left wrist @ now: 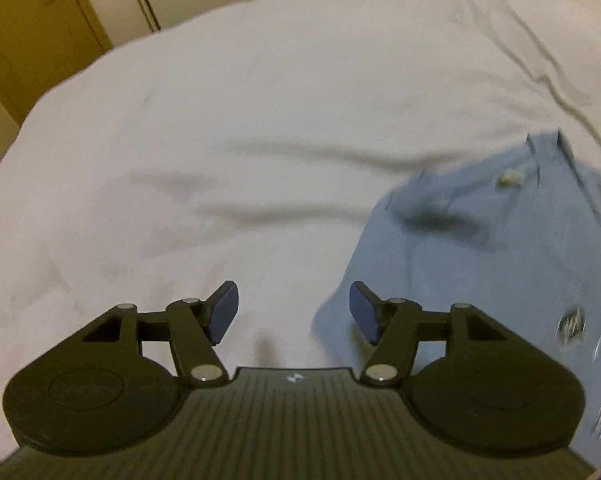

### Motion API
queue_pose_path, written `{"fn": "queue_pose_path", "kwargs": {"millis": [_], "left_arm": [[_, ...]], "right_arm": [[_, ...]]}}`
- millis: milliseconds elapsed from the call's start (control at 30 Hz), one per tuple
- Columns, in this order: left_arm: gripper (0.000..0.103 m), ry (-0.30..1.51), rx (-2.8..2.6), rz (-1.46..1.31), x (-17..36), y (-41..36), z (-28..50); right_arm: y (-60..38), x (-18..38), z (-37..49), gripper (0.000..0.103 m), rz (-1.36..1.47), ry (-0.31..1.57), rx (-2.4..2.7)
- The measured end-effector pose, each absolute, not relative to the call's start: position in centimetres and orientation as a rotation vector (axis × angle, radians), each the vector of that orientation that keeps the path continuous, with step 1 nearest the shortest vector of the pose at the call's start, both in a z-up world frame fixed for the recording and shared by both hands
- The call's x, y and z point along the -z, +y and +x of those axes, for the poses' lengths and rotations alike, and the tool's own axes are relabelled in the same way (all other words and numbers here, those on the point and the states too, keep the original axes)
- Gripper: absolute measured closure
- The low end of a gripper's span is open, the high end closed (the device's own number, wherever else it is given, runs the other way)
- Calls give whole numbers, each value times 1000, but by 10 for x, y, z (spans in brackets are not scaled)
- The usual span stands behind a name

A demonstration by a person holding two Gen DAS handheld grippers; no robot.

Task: Fold clothes
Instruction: 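Lower the T-shirt onto the bed and open both grippers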

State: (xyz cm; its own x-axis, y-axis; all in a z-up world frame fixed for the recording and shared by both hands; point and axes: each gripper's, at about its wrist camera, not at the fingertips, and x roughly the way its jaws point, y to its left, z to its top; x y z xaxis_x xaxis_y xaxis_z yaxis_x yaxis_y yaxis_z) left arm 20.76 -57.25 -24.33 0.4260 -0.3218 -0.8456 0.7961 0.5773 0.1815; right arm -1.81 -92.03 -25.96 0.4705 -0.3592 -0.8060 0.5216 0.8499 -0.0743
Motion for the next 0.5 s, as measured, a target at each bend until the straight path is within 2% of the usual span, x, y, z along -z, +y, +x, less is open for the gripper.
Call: {"fn": "queue_pose_path", "kwargs": {"millis": [233,300,333,367,400,500], "left_arm": [[46,959,959,583,285,-559,215],[48,969,1015,587,295,-566,215],[52,1000,1035,580,303,-571,217],[72,1035,1048,570,308,-573,219],[103,1065,1069,557,317,-577,220],[102,1027,1106,612,308,-583,215]], "right_arm": [[-846,267,-46,46,124,1039,485],[-829,274,-43,41,77,1068,465],[-821,277,-41,34,48,1080,454],[-815,284,-35,33,11,1097,442],[-809,291,-29,33,-25,1114,431],[-791,314,-12,33,-141,1171,394]]}}
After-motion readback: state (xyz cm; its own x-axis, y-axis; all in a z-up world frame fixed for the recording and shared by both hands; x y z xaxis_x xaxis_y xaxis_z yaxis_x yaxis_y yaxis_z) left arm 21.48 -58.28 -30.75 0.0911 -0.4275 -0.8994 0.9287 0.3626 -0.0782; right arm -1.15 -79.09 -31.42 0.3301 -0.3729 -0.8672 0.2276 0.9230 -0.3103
